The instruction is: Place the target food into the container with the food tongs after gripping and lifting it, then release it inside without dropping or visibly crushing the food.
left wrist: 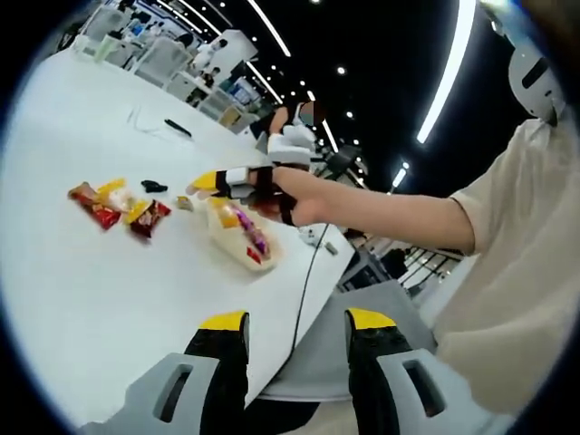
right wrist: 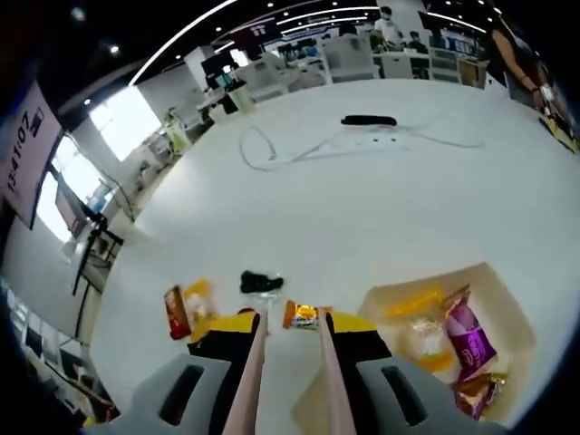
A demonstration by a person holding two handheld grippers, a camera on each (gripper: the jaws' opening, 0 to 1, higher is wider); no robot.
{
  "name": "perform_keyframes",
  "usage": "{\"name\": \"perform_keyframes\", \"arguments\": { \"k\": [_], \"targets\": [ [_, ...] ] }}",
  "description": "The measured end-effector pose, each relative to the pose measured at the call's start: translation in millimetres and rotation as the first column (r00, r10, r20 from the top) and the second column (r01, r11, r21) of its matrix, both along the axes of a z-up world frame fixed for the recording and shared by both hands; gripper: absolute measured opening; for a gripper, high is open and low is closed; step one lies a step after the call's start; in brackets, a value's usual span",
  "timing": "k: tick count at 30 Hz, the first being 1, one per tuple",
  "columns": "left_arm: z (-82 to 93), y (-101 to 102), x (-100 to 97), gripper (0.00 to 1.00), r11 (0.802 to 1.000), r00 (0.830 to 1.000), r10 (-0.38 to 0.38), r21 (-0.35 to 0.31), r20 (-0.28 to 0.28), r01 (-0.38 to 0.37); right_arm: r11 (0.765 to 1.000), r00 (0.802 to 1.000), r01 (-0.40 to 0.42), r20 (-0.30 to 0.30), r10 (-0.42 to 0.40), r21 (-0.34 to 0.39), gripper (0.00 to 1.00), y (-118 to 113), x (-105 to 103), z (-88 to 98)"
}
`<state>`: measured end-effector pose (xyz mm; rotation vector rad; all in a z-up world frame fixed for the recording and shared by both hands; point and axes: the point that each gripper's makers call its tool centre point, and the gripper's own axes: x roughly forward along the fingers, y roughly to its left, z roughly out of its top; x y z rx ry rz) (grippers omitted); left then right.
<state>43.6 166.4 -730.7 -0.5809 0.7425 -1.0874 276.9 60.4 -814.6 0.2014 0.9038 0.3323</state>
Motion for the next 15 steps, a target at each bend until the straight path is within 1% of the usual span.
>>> {"name": "perform_keyframes", "arguments": {
  "k": [6,7,11,15],
  "targets": [
    [-3.0,2.9,-1.1,0.41,1.0,1.0,0.011,0.003,-0.005,-0.011,0.999,0.999,-0.021,-0.03,0.02,-0.027,0.28,0.3,-0.7,-8.5],
    [-3.3,3.2,-1.5,0.41,1.0,1.0,0.012,0.003,-0.006,-0.012,0.999,0.999,-0.027,-0.033,0.026,-0.041,0.28,-0.2,-0.2,-9.9],
    [-5.0,4.4,-4.0,0.41,1.0,1.0,0.018,0.002,-0.012,-0.018,0.997,0.999,-0.038,-0.038,0.036,-0.061,0.28,-1.4,0.4,-13.1],
    [-6.2,5.9,-4.7,0.41,1.0,1.0,0.024,0.0,-0.014,-0.024,0.995,0.999,-0.045,-0.031,0.042,-0.094,0.27,-2.9,2.7,-12.9]
  ]
}}
